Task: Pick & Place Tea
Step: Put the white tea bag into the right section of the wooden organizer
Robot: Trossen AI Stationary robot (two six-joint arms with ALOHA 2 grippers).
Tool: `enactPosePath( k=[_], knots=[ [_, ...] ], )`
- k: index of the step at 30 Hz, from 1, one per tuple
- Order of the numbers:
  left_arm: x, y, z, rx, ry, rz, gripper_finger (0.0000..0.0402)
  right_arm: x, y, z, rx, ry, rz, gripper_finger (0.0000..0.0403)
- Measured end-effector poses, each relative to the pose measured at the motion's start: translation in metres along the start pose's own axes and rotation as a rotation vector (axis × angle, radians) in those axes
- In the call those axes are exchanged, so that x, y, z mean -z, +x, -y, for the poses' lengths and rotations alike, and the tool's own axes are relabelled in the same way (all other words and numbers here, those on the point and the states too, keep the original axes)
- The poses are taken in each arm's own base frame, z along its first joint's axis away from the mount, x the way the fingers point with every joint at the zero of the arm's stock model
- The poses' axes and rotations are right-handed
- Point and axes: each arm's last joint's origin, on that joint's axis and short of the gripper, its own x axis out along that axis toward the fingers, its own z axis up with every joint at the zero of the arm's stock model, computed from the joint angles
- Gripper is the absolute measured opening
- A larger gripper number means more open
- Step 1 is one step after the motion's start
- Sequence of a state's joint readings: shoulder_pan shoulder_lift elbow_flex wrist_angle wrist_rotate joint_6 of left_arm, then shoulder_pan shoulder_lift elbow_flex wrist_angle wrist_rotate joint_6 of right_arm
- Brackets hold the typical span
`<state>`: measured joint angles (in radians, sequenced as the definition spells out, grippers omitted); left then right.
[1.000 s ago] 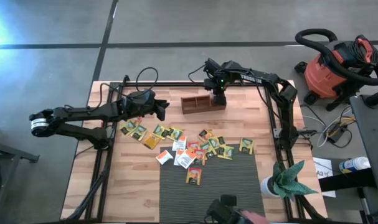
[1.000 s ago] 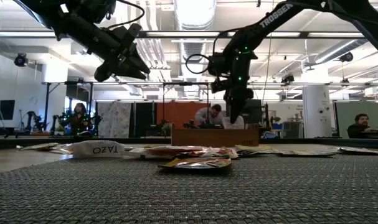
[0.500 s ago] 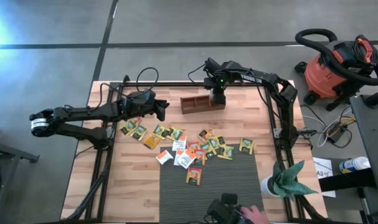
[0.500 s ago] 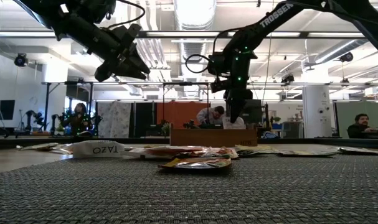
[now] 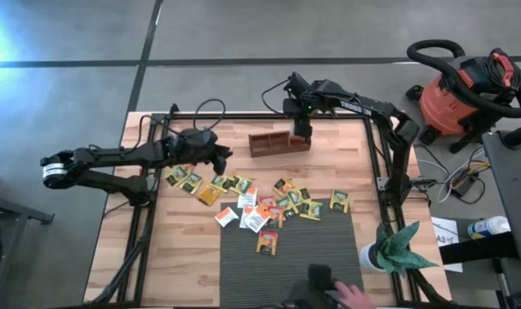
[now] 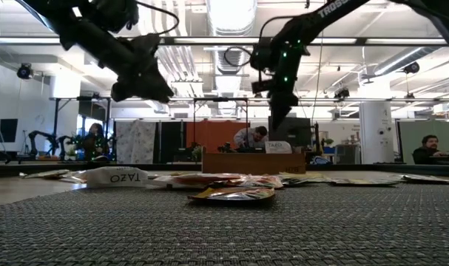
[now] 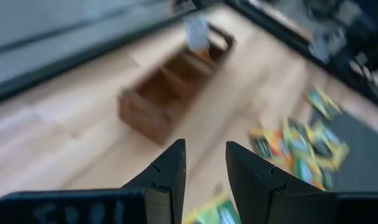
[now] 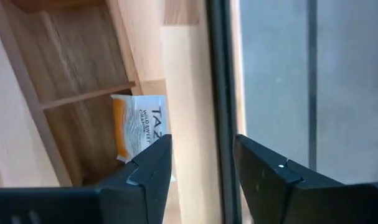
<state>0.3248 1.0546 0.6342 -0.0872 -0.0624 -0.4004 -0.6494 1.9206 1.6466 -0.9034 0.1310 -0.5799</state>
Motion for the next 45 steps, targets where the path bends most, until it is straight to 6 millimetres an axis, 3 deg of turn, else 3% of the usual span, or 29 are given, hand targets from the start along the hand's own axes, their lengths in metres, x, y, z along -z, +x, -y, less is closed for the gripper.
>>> enactPosePath(
  k=[5,11,14,19,26,30,36,41,45],
  knots=[
    [0.019,-0.002,0.0,0.097,0.025,-0.241,0.0108,-0.002,-0.027,-0.004,-0.004,0.105,0.077,0.0169],
    [0.047,-0.011,0.005,0.125,0.198,-0.502,0.0108,-0.015,-0.051,-0.031,-0.306,0.383,0.218,0.0169],
    [0.055,-0.015,0.016,0.21,0.283,-0.551,0.0108,-0.025,-0.055,-0.056,-0.445,0.461,0.208,0.0169],
    [0.071,-0.025,0.033,0.317,0.469,-0.633,0.0108,-0.04,-0.06,-0.111,-0.524,0.465,0.15,0.0169],
    [0.089,-0.037,0.055,0.398,0.735,-0.641,0.0108,-0.051,-0.073,-0.166,-0.451,0.502,0.109,0.0169],
    [0.102,-0.04,0.066,0.357,0.91,-0.617,0.0108,-0.057,-0.077,-0.191,-0.47,0.554,0.112,0.0169],
    [0.121,-0.034,0.085,0.3,1.039,-0.571,0.0108,-0.063,-0.068,-0.209,-0.552,0.729,0.165,0.0169],
    [0.14,-0.022,0.099,0.32,1.074,-0.582,0.0108,-0.062,-0.047,-0.219,-0.659,0.895,0.201,0.0169],
    [0.151,-0.011,0.099,0.197,1.106,-0.579,0.0108,-0.055,-0.031,-0.23,-0.692,0.977,0.203,0.0169]
  ],
)
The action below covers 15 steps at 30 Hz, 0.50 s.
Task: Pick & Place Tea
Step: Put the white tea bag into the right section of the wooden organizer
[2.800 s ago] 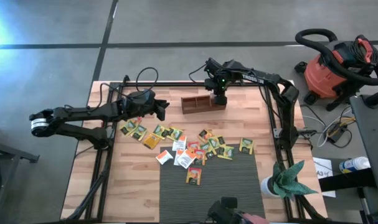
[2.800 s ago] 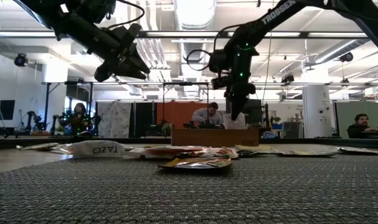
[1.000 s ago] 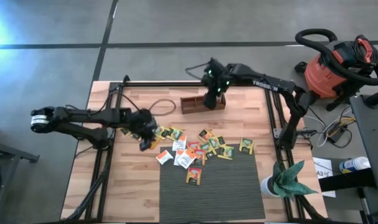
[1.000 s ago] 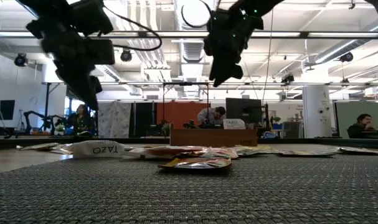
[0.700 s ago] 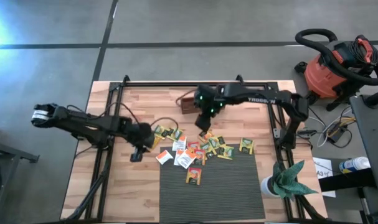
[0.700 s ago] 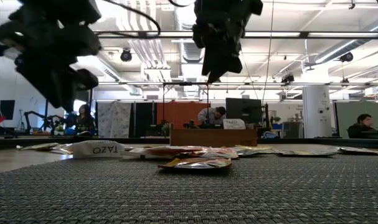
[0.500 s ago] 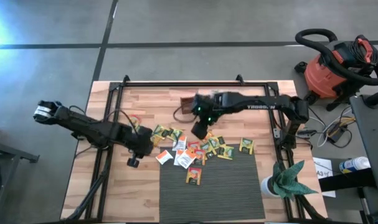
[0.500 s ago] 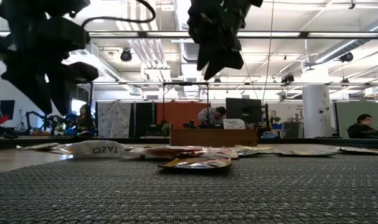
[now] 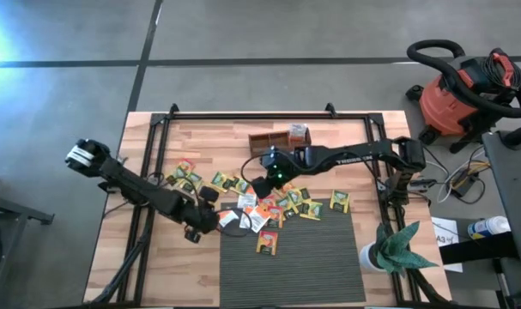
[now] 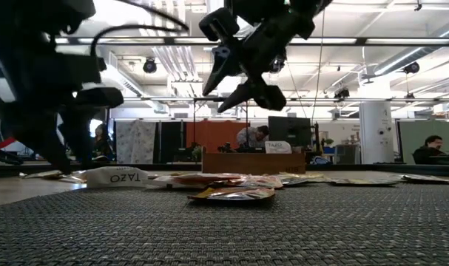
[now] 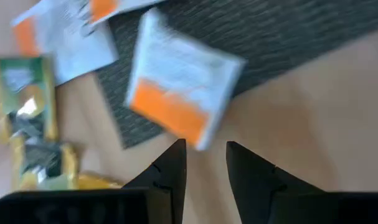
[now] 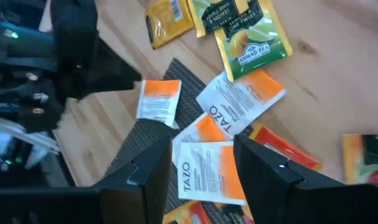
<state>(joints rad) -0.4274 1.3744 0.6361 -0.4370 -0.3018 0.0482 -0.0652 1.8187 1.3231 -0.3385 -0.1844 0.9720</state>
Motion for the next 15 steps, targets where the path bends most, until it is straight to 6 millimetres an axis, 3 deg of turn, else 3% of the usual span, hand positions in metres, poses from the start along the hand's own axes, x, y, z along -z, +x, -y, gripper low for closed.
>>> enactPosePath(
  k=[6,15],
  knots=[
    [-0.001,0.011,0.002,-0.053,-0.072,-0.022,0.0108,0.02,0.016,0.013,-0.048,0.082,-0.003,0.0169],
    [-0.005,0.01,0.004,0.04,-0.15,0.021,0.0108,0.036,0.026,0.023,-0.082,0.18,-0.008,0.0169]
  ],
)
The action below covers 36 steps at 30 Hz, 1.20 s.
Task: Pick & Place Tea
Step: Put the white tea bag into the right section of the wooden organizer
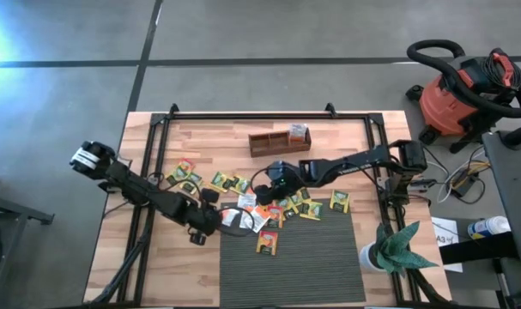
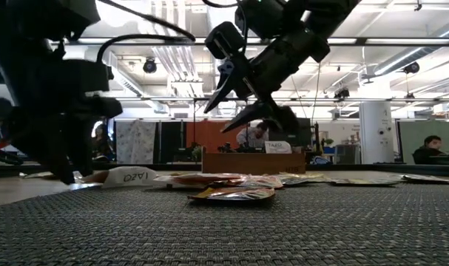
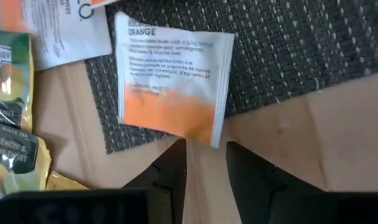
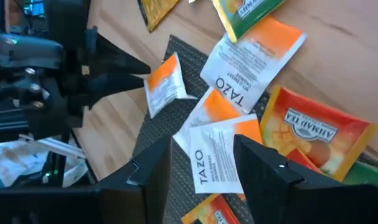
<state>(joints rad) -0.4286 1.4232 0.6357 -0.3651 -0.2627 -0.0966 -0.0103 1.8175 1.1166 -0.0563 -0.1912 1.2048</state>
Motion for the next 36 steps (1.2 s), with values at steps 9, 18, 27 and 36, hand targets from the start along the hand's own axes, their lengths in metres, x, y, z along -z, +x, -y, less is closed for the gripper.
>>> enactPosePath(
  k=[9,18,27,36],
  knots=[
    [-0.014,0.0,0.0,-0.019,-0.068,0.142,0.0108,0.01,0.004,-0.002,-0.054,-0.019,-0.001,0.0169],
    [-0.009,-0.002,0.001,-0.023,-0.131,0.102,0.0108,0.019,0.005,-0.006,-0.068,-0.048,-0.013,0.0169],
    [-0.011,-0.005,0.012,-0.085,-0.099,0.153,0.0108,0.019,0.005,-0.006,-0.065,-0.078,-0.006,0.0169],
    [-0.01,-0.007,0.016,-0.133,-0.097,0.172,0.0108,0.019,0.005,-0.005,-0.063,-0.089,-0.006,0.0169]
  ],
)
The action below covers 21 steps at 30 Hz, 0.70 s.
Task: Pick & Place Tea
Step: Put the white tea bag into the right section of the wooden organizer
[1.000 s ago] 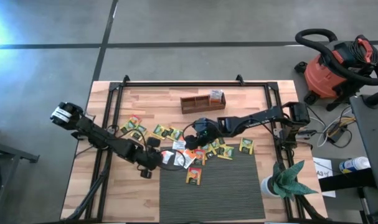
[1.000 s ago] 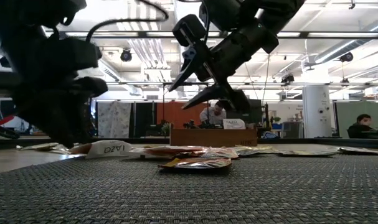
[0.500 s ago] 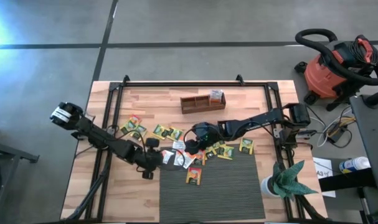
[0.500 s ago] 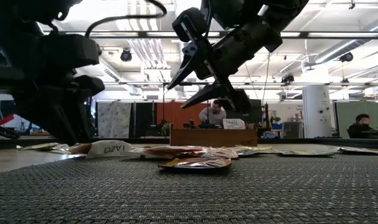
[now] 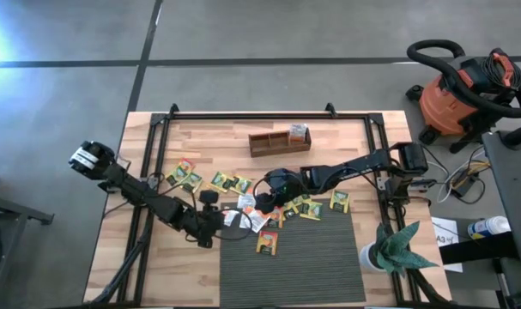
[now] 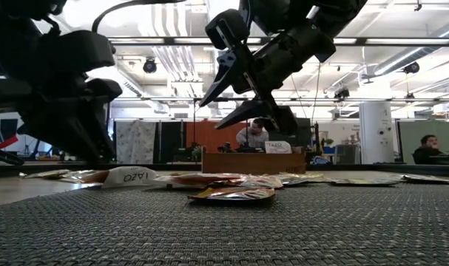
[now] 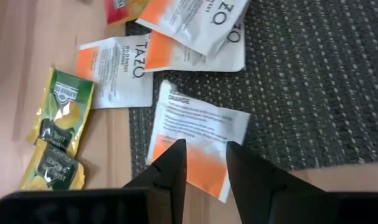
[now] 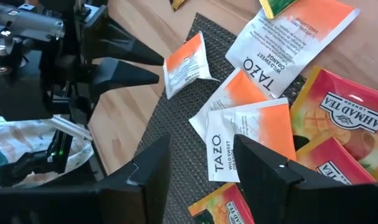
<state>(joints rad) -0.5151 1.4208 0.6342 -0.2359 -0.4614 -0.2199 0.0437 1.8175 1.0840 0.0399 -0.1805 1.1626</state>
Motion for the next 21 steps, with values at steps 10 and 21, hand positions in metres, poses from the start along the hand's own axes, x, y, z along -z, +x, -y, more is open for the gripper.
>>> enactPosePath(
  k=[10,21],
  knots=[
    [0.004,0.003,0.012,-0.061,0.02,0.016,0.0108,0.0,0.0,0.0,0.002,-0.01,0.0,0.0169],
    [0.008,0.003,0.029,-0.067,0.036,0.029,0.0108,0.0,0.0,0.001,0.006,-0.015,-0.003,0.0169]
  ],
)
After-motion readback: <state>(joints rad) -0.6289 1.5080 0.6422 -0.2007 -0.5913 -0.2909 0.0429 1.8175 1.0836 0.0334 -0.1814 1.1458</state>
